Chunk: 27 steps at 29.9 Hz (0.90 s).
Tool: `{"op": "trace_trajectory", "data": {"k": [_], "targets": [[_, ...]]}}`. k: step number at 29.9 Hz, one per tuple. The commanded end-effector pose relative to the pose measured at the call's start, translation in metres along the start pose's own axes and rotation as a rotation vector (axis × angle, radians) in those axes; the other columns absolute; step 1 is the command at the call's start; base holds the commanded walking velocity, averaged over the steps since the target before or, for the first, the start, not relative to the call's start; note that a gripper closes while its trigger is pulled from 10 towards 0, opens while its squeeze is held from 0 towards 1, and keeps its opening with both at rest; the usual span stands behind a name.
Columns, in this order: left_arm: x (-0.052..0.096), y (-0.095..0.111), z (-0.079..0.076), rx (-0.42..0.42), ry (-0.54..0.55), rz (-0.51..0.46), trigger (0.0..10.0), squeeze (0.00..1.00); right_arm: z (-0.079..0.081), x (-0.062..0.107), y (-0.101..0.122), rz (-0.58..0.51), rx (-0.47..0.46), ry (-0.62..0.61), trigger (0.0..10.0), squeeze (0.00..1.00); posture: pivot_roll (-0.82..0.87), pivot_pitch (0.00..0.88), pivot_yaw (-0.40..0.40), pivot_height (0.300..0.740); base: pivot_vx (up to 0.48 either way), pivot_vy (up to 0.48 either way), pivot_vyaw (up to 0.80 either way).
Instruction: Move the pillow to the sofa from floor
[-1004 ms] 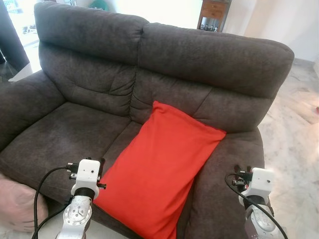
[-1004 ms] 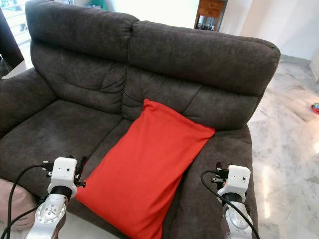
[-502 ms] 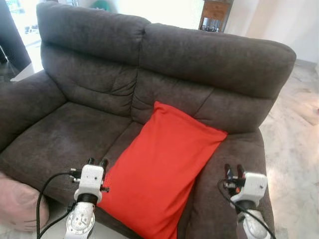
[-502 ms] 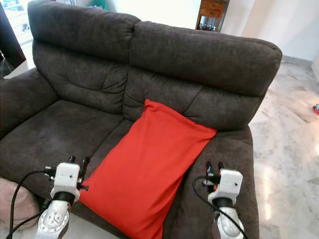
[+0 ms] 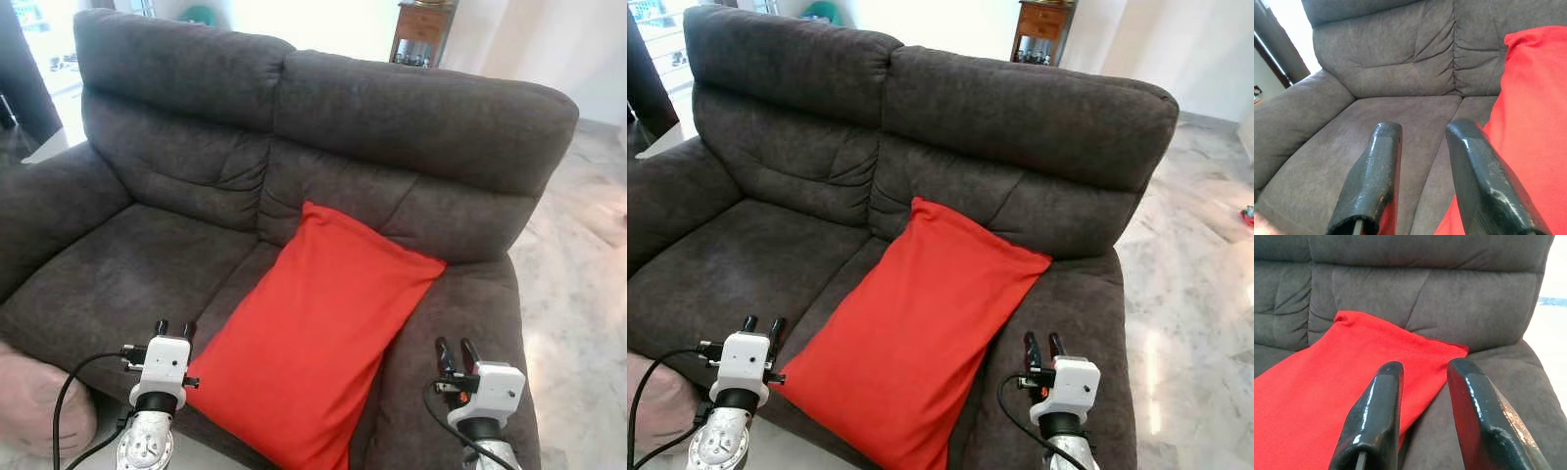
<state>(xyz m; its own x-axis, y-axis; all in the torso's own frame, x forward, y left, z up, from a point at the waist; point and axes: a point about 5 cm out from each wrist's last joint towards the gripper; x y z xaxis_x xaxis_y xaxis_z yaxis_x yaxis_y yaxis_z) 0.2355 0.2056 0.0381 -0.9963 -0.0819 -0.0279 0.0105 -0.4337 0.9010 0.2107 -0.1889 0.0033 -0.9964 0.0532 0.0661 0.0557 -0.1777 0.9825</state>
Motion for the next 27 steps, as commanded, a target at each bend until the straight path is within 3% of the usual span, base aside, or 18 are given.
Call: {"op": "trace_trajectory", "data": {"k": [1,27], "targets": [[-0.001,0.002,-0.004,-0.012,-0.019,-0.009,10.0,0.00,-0.001,-0.003,0.001,-0.003,0.001,-0.012,10.0,0.00,0.08,0.000,-0.058,0.740,0.000,0.000,0.00],[-0.008,0.009,-0.009,0.009,-0.034,-0.027,10.0,0.00,-0.001,-0.017,0.001,0.031,0.013,-0.036,10.0,0.00,0.09,0.008,-0.071,0.740,0.000,0.000,0.00]]}}
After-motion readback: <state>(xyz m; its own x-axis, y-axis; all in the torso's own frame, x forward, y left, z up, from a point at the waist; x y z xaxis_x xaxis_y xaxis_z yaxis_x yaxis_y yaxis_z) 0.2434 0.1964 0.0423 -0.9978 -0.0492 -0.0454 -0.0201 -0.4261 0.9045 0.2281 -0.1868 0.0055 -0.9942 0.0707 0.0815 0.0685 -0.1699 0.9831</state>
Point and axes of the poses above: a point about 5 cm out from each wrist's last joint towards the gripper, its own x axis pointing back from the gripper into the wrist, its own y axis along the axis of the wrist's last joint, z = x × y, and after that the axes turned 6 degrees about -x, right-handed
